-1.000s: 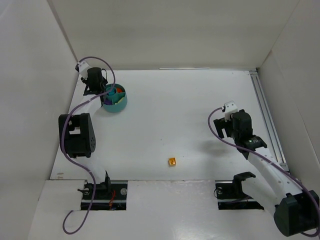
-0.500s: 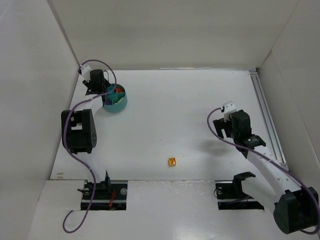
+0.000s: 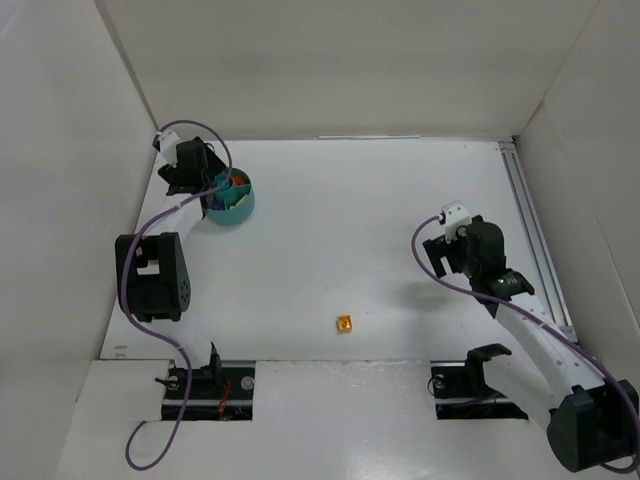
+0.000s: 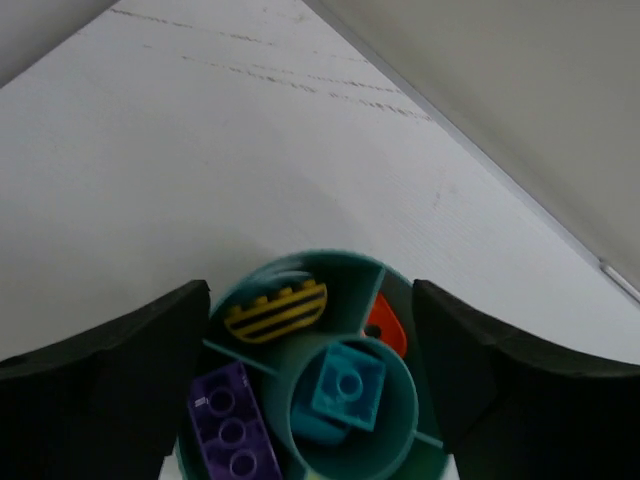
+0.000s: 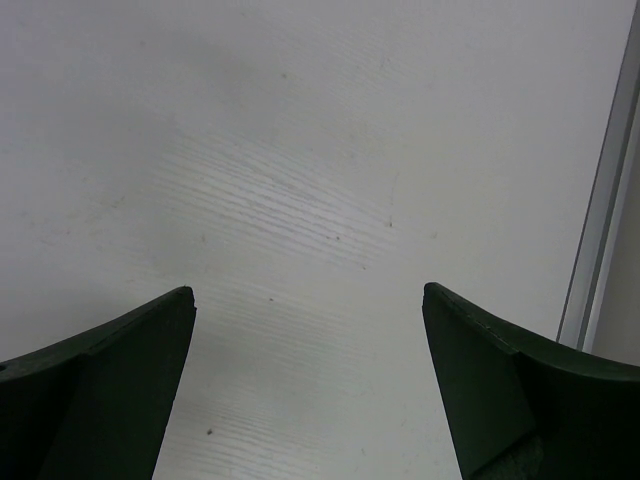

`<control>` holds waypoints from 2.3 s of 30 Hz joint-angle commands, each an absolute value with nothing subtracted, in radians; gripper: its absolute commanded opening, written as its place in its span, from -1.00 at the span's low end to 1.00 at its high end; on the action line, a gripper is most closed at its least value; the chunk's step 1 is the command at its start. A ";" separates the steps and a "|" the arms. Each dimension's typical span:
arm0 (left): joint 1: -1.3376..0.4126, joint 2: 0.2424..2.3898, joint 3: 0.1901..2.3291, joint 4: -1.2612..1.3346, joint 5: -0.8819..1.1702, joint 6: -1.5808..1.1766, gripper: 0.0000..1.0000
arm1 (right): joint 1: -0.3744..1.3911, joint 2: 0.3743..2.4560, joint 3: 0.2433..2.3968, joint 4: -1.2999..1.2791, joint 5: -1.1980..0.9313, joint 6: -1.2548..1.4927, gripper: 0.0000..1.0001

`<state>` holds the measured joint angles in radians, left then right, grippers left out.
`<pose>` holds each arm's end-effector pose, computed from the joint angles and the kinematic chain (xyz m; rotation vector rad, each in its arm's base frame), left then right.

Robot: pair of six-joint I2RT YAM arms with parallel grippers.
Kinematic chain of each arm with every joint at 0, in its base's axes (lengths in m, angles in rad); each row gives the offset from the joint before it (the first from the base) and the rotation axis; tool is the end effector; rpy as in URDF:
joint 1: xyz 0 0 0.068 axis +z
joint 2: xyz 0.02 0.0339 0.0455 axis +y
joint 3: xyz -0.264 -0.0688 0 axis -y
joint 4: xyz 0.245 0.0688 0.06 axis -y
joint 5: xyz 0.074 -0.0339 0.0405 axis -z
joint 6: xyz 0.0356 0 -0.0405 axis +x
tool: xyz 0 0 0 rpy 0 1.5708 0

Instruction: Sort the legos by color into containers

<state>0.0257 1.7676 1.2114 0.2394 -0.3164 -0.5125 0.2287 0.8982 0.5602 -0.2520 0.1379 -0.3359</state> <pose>0.4134 0.0217 0.2604 -0.7014 1.7351 -0.0368 0.1933 0.0400 0.2346 -0.5253 2.0972 -0.2108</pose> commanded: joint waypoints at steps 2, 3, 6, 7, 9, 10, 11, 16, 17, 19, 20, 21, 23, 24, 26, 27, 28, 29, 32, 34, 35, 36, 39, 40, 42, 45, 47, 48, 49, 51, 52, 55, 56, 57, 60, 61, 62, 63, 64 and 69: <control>-0.003 1.530 1.135 0.200 -0.241 -0.531 0.71 | 0.256 0.859 0.580 -0.131 -0.132 -0.445 1.00; -0.017 1.502 1.121 0.181 -0.209 -0.531 0.81 | 0.282 0.848 0.580 -0.130 -0.150 -0.466 1.00; -0.043 1.378 1.045 0.103 -0.109 -0.541 1.00 | 0.441 0.857 0.592 -0.130 -0.160 -0.494 1.00; -0.058 1.346 1.022 0.088 -0.080 -0.541 1.00 | 0.487 0.868 0.592 -0.130 -0.149 -0.494 1.00; -0.087 1.237 0.933 0.065 -0.045 -0.555 1.00 | 0.623 0.897 0.617 -0.140 -0.149 -0.494 1.00; -0.098 1.198 0.904 0.064 -0.032 -0.570 1.00 | 0.670 0.932 0.617 -0.140 -0.149 -0.494 1.00; -0.113 1.162 0.876 0.054 -0.020 -0.580 1.00 | 0.714 0.949 0.617 -0.140 -0.140 -0.494 1.00; -0.212 0.924 0.688 0.054 0.055 -0.618 1.00 | 0.963 1.028 0.627 -0.160 -0.129 -0.483 1.00; -0.234 0.899 0.669 0.054 0.055 -0.635 1.00 | 0.982 1.052 0.627 -0.160 -0.147 -0.483 1.00; -0.244 0.832 0.617 0.032 0.055 -0.647 1.00 | 1.020 1.083 0.627 -0.147 -0.198 -0.483 1.00; -0.244 0.813 0.600 0.032 0.055 -0.647 1.00 | 1.020 1.112 0.627 -0.147 -0.216 -0.492 1.00; -0.244 0.798 0.586 0.023 0.064 -0.647 1.00 | 1.034 1.124 0.627 -0.138 -0.231 -0.492 1.00; -0.244 0.778 0.563 -0.004 0.074 -0.656 1.00 | 1.034 1.149 0.627 -0.127 -0.245 -0.492 0.97; -0.244 0.769 0.563 -0.005 0.074 -0.657 1.00 | 1.034 1.173 0.627 -0.112 -0.255 -0.506 0.97; -0.244 0.769 0.554 -0.015 0.084 -0.666 1.00 | 1.043 1.196 0.618 -0.101 -0.265 -0.517 0.97; -0.244 0.769 0.543 -0.015 0.093 -0.666 1.00 | 1.043 1.219 0.618 -0.075 -0.278 -0.526 0.95; -0.244 0.769 0.543 -0.003 0.103 -0.666 1.00 | 1.043 1.232 0.629 -0.066 -0.278 -0.526 0.94; -0.244 0.781 0.534 0.009 0.113 -0.676 1.00 | 1.043 1.247 0.629 -0.066 -0.278 -0.538 0.94; -0.244 0.807 0.534 0.009 0.114 -0.676 1.00 | 1.043 1.307 0.657 -0.057 -0.269 -0.552 0.85; -0.244 0.839 0.534 0.009 0.114 -0.667 1.00 | 1.043 1.351 0.666 -0.046 -0.268 -0.561 0.77; -0.244 0.839 0.534 0.009 0.123 -0.667 1.00 | 1.043 1.364 0.675 -0.046 -0.268 -0.561 0.71; -0.244 0.853 0.543 0.009 0.123 -0.667 1.00 | 1.043 1.376 0.675 -0.046 -0.268 -0.561 0.69; -0.244 0.853 0.543 0.009 0.132 -0.667 1.00 | 1.043 1.405 0.675 -0.025 -0.268 -0.561 0.61; -0.244 0.842 0.543 0.009 0.132 -0.667 1.00 | 1.043 1.419 0.675 -0.025 -0.268 -0.561 0.58; -0.244 0.827 0.543 0.009 0.132 -0.667 1.00 | 1.043 1.430 0.675 -0.025 -0.268 -0.561 0.30; -0.244 0.801 0.520 0.009 0.132 -0.667 1.00 | 1.043 1.430 0.675 -0.006 -0.304 -0.572 0.05; -0.244 0.787 0.511 0.018 0.132 -0.667 1.00 | 1.043 1.430 0.675 -0.006 -0.331 -0.583 -0.01; -0.244 0.778 0.511 0.018 0.132 -0.667 1.00 | 1.043 1.443 0.675 -0.006 -0.342 -0.592 -0.09; -0.244 0.778 0.511 0.018 0.132 -0.667 1.00 | 1.043 1.457 0.686 -0.006 -0.353 -0.592 -0.12; -0.244 0.778 0.511 0.028 0.141 -0.657 1.00 | 1.043 1.472 0.686 0.006 -0.373 -0.603 -0.20; -0.244 0.778 0.511 0.028 0.141 -0.657 1.00 | 1.043 1.483 0.695 0.006 -0.382 -0.603 -0.26; -0.244 0.778 0.511 0.028 0.152 -0.647 1.00 | 1.043 1.483 0.695 0.006 -0.382 -0.614 -0.34; -0.244 0.778 0.502 0.028 0.166 -0.647 1.00 | 1.043 1.473 0.695 0.006 -0.382 -0.614 -0.35; -0.244 0.778 0.502 0.040 0.176 -0.638 1.00 | 1.043 1.462 0.695 0.006 -0.382 -0.614 -0.37; -0.244 0.787 0.480 0.099 0.277 -0.623 1.00 | 1.043 1.388 0.695 0.006 -0.339 -0.614 -0.40; -0.244 0.787 0.471 0.124 0.314 -0.612 1.00 | 1.043 1.365 0.695 0.006 -0.321 -0.614 -0.40; -0.244 0.787 0.456 0.150 0.354 -0.612 1.00 | 1.043 1.318 0.706 0.006 -0.295 -0.603 -0.40; -0.244 0.798 0.446 0.181 0.461 -0.612 1.00 | 1.043 1.295 0.706 0.006 -0.261 -0.603 -0.43; -0.244 0.807 0.436 0.260 0.524 -0.612 1.00 | 1.043 1.275 0.719 0.006 -0.203 -0.603 -0.43; -0.323 0.828 0.414 0.390 0.689 -0.603 1.00 | 1.043 1.197 0.817 0.017 -0.095 -0.595 -0.46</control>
